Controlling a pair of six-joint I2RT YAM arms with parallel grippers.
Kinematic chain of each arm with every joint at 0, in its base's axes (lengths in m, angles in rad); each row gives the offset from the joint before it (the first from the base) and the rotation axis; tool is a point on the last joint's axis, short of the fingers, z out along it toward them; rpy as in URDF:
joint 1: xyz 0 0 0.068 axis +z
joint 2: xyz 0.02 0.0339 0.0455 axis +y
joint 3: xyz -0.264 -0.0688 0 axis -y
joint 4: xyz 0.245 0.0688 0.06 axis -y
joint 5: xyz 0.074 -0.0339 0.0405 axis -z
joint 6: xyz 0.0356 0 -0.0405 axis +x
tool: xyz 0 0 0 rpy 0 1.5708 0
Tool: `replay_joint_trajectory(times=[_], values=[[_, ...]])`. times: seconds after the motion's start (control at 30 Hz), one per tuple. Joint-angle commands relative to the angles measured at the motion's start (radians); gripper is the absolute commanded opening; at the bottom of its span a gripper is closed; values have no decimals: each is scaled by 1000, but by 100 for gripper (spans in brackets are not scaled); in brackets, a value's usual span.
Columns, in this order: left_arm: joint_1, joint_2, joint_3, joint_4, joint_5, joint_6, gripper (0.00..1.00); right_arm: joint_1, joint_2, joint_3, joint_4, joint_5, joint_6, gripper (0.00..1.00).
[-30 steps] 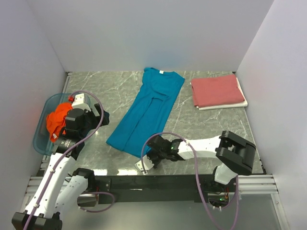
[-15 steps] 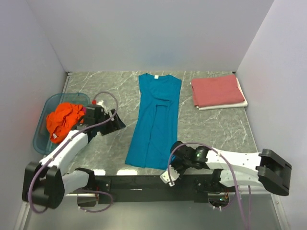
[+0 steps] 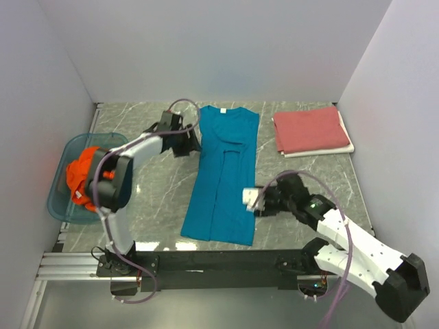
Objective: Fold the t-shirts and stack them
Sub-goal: Fold the tshirt
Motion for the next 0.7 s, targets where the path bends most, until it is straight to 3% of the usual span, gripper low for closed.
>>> replay_joint_trajectory(times=[0.0, 0.2, 0.43, 0.57, 0.67], values=[[2, 183, 236, -38, -5, 37, 65, -141, 20, 79, 120, -44, 232, 57], [5, 433, 514, -149, 7, 37, 59, -507, 65, 223, 90, -293, 400, 57], [14, 555, 654, -168, 38, 13, 38, -581, 59, 216, 127, -356, 463, 56], [37, 584, 695, -188, 21, 13, 13, -594, 57, 205, 125, -359, 454, 56], [62, 578, 688, -166, 22, 14, 0, -605, 66, 203, 124, -371, 456, 56]])
